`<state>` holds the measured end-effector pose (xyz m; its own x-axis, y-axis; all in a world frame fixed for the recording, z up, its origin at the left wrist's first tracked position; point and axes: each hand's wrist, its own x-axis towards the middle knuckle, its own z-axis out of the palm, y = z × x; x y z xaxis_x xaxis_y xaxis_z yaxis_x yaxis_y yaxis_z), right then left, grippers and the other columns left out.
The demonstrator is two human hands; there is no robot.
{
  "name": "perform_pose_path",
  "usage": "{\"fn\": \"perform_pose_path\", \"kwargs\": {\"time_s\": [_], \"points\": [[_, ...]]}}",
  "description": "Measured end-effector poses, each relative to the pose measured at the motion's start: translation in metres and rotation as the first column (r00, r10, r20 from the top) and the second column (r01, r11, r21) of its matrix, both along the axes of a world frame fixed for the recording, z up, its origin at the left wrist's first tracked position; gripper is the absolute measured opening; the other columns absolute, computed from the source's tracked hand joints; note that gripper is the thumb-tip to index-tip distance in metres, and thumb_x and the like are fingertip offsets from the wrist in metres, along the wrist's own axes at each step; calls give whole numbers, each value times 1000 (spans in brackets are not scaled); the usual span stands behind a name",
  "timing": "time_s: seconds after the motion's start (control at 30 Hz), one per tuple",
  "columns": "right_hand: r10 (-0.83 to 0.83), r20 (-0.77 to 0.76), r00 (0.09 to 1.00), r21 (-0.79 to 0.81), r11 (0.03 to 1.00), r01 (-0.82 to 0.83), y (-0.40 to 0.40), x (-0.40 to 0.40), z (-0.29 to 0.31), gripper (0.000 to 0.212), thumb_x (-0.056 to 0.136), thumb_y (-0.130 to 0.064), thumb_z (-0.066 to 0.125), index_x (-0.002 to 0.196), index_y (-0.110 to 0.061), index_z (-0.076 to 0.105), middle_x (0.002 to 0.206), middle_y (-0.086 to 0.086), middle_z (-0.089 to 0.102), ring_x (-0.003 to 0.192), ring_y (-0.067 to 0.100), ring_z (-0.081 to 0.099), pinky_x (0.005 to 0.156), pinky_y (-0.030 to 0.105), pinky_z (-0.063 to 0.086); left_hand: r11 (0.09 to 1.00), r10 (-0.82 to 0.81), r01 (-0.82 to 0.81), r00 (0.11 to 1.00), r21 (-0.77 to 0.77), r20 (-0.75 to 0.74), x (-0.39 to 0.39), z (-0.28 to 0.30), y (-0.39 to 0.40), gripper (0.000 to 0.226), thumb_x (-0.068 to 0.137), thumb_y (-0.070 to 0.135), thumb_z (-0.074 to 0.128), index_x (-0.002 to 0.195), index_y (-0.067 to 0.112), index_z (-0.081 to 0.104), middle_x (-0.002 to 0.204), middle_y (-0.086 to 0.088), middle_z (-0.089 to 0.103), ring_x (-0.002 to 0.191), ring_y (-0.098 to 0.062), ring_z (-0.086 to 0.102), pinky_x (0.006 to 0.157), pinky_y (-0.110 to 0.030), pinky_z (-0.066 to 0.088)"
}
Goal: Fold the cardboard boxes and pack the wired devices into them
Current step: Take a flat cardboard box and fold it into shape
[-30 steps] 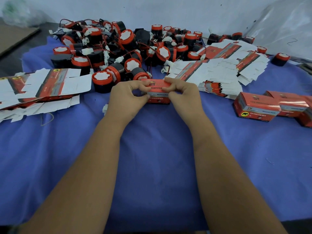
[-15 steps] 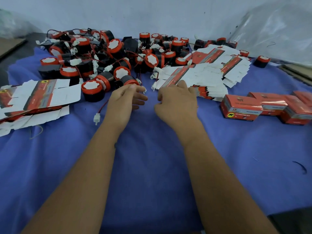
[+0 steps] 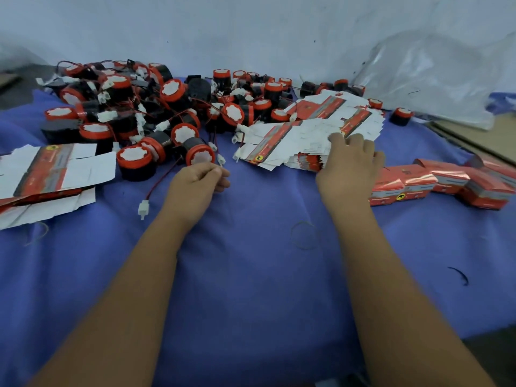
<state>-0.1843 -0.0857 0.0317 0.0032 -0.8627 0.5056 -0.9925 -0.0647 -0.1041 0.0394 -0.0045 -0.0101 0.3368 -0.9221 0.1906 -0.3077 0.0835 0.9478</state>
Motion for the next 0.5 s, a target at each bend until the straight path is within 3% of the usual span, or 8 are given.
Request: {"fn": "perform_pose_path", "kwargs": {"time_s": [0.07, 0.13, 0.2, 0.27, 0.37, 0.43, 0.5], "points": [[167, -2, 986, 5, 986, -167, -3, 19, -1, 66, 77, 0, 54, 140, -17, 44, 133, 13, 48, 124, 34, 42, 104, 43, 27, 1000, -10, 10, 1000, 13, 13, 0, 0, 0, 26, 103, 16, 47, 91, 27, 67, 93, 8, 70, 93, -8, 66, 89, -24, 51], [311, 3, 950, 104, 945, -310, -7, 39, -5, 73, 80, 1, 53, 147, -22, 35, 148, 9, 38, 137, 29, 32, 110, 43, 23, 998, -48, 46, 997, 40, 54, -2, 1, 0, 23, 103, 21, 49, 99, 31, 69, 106, 18, 68, 108, -2, 61, 90, -12, 44], [374, 11, 927, 234, 900, -366, -10, 54, -16, 78, 85, 0, 50, 153, -27, 23, 161, 5, 20, 149, 23, 13, 119, 45, 12, 990, -128, 118, 983, 80, 133, -3, -1, 0, 24, 102, 28, 50, 117, 34, 68, 125, 25, 58, 128, 5, 44, 92, -2, 31], [358, 15, 933, 286, 893, -348, -10, 60, -29, 70, 91, -3, 46, 153, -28, 24, 163, 2, 15, 151, 20, 5, 120, 47, 4, 977, -200, 178, 956, 121, 212, -4, -4, -4, 33, 103, 30, 49, 134, 34, 59, 146, 21, 44, 141, 5, 24, 104, -10, 19], [329, -8, 944, 93, 941, -326, -8, 62, -43, 52, 92, -6, 45, 140, -26, 48, 148, -1, 44, 145, 23, 23, 115, 44, 7, 970, -225, 187, 934, 156, 278, -3, -4, -8, 39, 105, 28, 44, 142, 40, 48, 162, 12, 24, 147, 4, 10, 109, -16, 9], [346, -12, 938, -45, 937, -346, -6, 63, -44, 40, 91, -7, 47, 124, -26, 62, 126, -4, 63, 130, 23, 41, 109, 40, 7, 971, -223, 196, 948, 137, 226, -3, -4, -9, 40, 105, 24, 41, 135, 50, 47, 161, 12, 26, 141, 10, 12, 113, -18, 9], [390, 18, 921, -81, 918, -387, -5, 63, -42, 25, 92, -15, 55, 110, -25, 69, 106, -4, 71, 113, 20, 53, 107, 36, 6, 972, -219, 197, 959, 129, 182, -2, -6, -9, 42, 105, 24, 42, 123, 61, 45, 157, 16, 33, 141, 9, 18, 117, -21, 15]]}}
